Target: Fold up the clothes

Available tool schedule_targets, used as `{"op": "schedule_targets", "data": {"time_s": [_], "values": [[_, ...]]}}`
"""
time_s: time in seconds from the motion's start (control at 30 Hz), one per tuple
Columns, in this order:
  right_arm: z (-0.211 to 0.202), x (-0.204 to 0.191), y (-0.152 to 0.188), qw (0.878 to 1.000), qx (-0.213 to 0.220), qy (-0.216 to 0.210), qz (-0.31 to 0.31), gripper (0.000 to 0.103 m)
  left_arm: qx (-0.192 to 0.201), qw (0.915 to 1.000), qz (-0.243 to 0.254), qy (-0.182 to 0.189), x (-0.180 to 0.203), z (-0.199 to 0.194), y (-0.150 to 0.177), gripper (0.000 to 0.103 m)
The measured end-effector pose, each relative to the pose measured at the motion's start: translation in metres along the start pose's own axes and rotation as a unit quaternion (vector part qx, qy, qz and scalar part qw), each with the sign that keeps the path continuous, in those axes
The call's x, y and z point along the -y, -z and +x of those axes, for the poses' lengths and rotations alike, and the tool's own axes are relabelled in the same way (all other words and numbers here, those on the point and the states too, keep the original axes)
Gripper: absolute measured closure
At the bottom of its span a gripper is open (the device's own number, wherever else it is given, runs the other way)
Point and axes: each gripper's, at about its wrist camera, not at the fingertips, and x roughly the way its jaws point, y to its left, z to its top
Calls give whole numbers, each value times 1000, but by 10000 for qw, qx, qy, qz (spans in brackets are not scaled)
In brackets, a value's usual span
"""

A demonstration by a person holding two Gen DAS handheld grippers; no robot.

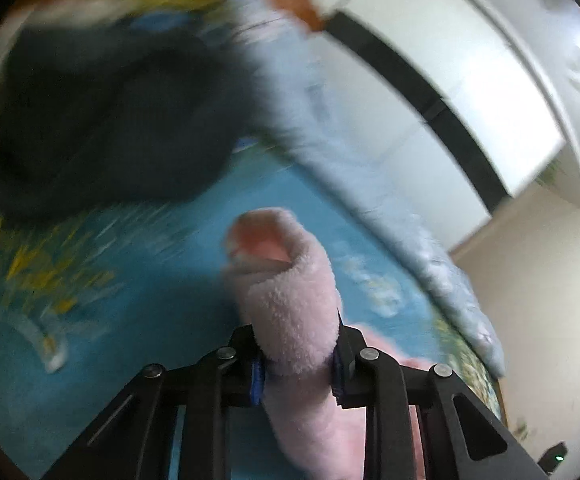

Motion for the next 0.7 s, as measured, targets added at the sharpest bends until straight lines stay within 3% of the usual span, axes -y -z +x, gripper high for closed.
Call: {"op": "schedule_targets", "data": {"time_s": [0.13, 0.23, 0.37, 0.43, 0.57, 0.67, 0.7], "values": [[-8, 27, 4, 9995, 103, 57, 295, 56, -28, 9920, 1045, 704, 115, 17, -2, 77], [-14, 42, 10, 9987, 170, 109, 475, 56, -275, 9770, 1686, 1275, 196, 42, 14, 77], [-23, 58, 15, 9979, 214, 210, 577, 56, -798, 9494, 2438, 1812, 274, 69, 77, 77], [-27, 63, 17, 9977, 213, 287, 568, 56, -1250, 9366, 2691, 1866, 291, 90, 116, 77], [-33, 71, 22, 9979, 148, 412, 469, 56, -2121, 9193, 2900, 1605, 290, 118, 180, 77], [-32, 76, 27, 9979, 66, 421, 493, 56, -2421, 8967, 3427, 1411, 303, 128, 213, 76], [-32, 78, 28, 9977, 55, 408, 531, 56, -2386, 8906, 3628, 1350, 305, 124, 221, 70]]}}
